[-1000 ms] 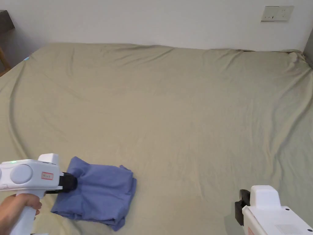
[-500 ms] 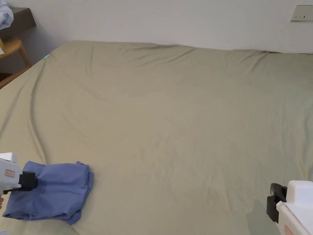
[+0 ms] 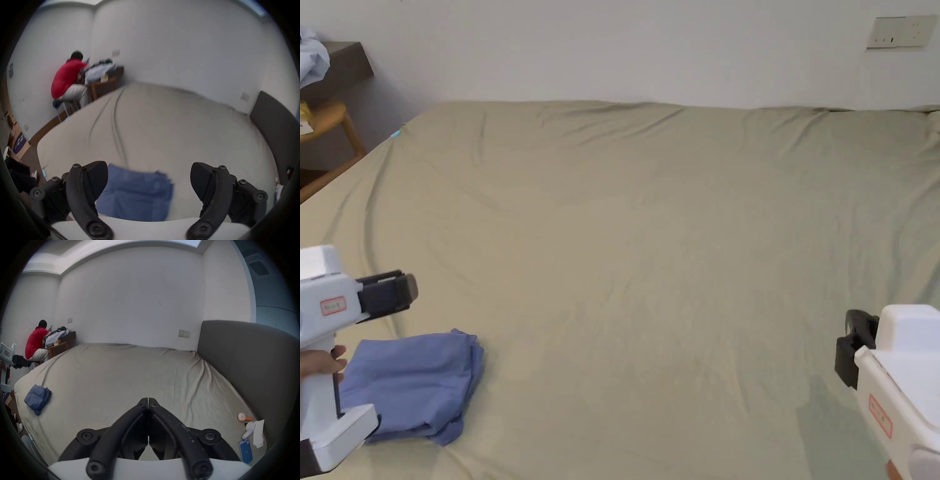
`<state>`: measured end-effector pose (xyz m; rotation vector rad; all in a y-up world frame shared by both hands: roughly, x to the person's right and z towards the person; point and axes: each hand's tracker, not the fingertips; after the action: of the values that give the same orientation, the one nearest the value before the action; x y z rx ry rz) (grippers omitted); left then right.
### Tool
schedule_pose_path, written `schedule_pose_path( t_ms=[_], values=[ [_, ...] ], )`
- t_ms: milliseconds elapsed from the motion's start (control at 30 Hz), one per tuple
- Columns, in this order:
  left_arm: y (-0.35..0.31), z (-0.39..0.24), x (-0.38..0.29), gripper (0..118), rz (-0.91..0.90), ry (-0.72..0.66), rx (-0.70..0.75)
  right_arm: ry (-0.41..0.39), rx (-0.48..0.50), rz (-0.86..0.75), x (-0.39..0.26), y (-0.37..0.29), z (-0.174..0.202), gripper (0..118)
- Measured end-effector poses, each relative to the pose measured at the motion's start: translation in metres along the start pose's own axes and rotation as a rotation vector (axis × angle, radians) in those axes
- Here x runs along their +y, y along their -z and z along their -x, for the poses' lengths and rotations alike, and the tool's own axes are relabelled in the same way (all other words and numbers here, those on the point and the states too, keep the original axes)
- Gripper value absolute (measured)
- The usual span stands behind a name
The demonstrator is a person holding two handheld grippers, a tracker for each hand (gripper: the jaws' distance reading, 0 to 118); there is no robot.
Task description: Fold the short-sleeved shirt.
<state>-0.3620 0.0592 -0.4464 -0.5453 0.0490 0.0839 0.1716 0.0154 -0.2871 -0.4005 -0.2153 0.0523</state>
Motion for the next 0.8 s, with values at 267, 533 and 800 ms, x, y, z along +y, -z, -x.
schedule_pose_path(
  t_ms=[267, 533, 800],
  values=[
    [-0.095, -0.113, 0.018, 107, -0.374, 0.117, -0.094, -0.018, -0.026, -0.177, 0.042, -0.042, -0.027, 2],
    [-0.129, -0.211, -0.014, 107, -0.584, 0.151, -0.173, -0.046, -0.105, -0.308, 0.058, -0.078, -0.049, 2],
    [-0.134, -0.255, -0.049, 83, -0.655, 0.156, -0.253, -0.057, -0.149, -0.362, 0.057, -0.101, -0.063, 2]
  ],
)
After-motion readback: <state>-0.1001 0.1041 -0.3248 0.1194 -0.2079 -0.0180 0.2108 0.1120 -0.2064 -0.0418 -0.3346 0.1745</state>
